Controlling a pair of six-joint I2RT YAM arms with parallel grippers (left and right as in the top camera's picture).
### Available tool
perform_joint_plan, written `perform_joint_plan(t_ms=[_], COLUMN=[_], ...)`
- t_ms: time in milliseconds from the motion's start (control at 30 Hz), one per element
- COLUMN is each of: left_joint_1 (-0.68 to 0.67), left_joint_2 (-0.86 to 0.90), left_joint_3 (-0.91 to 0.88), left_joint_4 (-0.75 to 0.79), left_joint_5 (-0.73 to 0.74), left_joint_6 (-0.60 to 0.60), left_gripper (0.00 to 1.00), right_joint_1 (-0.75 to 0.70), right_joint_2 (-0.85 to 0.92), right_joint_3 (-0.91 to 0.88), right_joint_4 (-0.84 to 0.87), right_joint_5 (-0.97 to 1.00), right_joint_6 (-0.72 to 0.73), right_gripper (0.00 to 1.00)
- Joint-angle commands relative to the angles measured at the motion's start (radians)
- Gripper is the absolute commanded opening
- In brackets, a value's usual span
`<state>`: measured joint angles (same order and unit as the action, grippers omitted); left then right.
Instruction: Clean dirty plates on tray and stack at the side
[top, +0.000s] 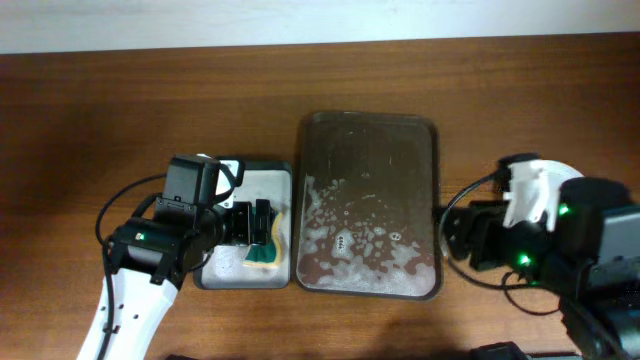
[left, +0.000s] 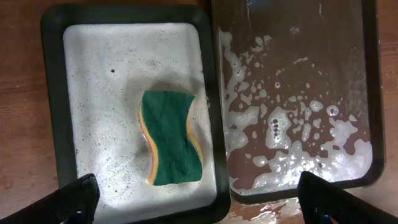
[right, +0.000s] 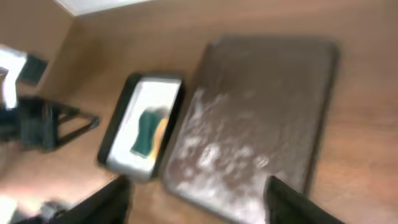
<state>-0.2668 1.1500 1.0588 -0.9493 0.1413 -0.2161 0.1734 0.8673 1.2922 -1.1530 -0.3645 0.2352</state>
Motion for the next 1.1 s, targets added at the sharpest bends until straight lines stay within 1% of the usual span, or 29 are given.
perform_joint_plan(t_ms=[0,167,200,267,300,400,467,533,600,667,767,833,900,967,1067], left_joint_1=[0.003,0.003,0.003,0.003,0.003,0.003,0.003,0.003,0.003,0.003,0.003,0.003,0.003,0.003,0.003], left_joint_2=[-0.006,-0.006,-0.006,-0.006,-0.006,-0.006,-0.006,-0.006,-0.006,-0.006,-0.006,-0.006,-0.006,-0.006,-0.006], left_joint_3=[0.001,0.001,0.001,0.001,0.001,0.001,0.001,0.001,0.001,0.001,0.001,0.001,0.001,0.001,0.001], left_joint_4=[0.001,0.000,0.001,0.001,0.001,0.001,0.001,0.001,0.001,0.001,0.001,0.001,0.001,0.001,0.001], left_joint_5=[-0.007,-0.007,-0.007,-0.007,-0.007,-0.007,-0.007,-0.007,-0.007,-0.007,-0.007,-0.007,-0.007,-0.007,-0.007], left_joint_6=[0.009,0.009,0.009,0.009,0.009,0.009,0.009,0.009,0.009,0.009,0.009,0.009,0.009,0.009,0.009], left_gripper=[1.00,1.00,1.00,1.00,1.00,1.00,1.00,1.00,1.00,1.00,1.00,1.00,1.00,1.00,1.00], right_joint_1=[0.093,0.121,0.121,0.121,0.121,0.137,0.119,0.080,0.016,-0.035,-0.090,-0.106,-0.111,-0.111,-0.108], right_joint_2=[-0.001,0.007,0.008,-0.002,-0.013,-0.060,-0.147,-0.248,-0.380,-0.488,-0.611,-0.697,-0.807,-0.856,-0.864], right_joint_3=[0.002,0.002,0.002,0.002,0.002,-0.015,-0.103,-0.231,-0.423,-0.570,-0.744,-0.856,-1.000,-1.078,-1.201], right_joint_4=[-0.026,-0.038,-0.046,-0.074,-0.058,0.018,0.158,0.296,0.437,0.485,0.539,0.621,0.763,0.840,1.019], right_joint_5=[0.020,0.009,0.020,0.023,0.029,0.040,0.044,0.048,0.047,0.047,0.047,0.049,0.051,0.051,0.051], right_joint_6=[-0.018,-0.019,-0.060,-0.191,-0.262,-0.415,-0.470,-0.492,-0.489,-0.489,-0.489,-0.490,-0.489,-0.489,-0.489], right_gripper=[0.99,0.99,0.99,0.99,0.99,0.99,0.99,0.99,0.99,0.99,0.99,0.99,0.99,0.99,0.99])
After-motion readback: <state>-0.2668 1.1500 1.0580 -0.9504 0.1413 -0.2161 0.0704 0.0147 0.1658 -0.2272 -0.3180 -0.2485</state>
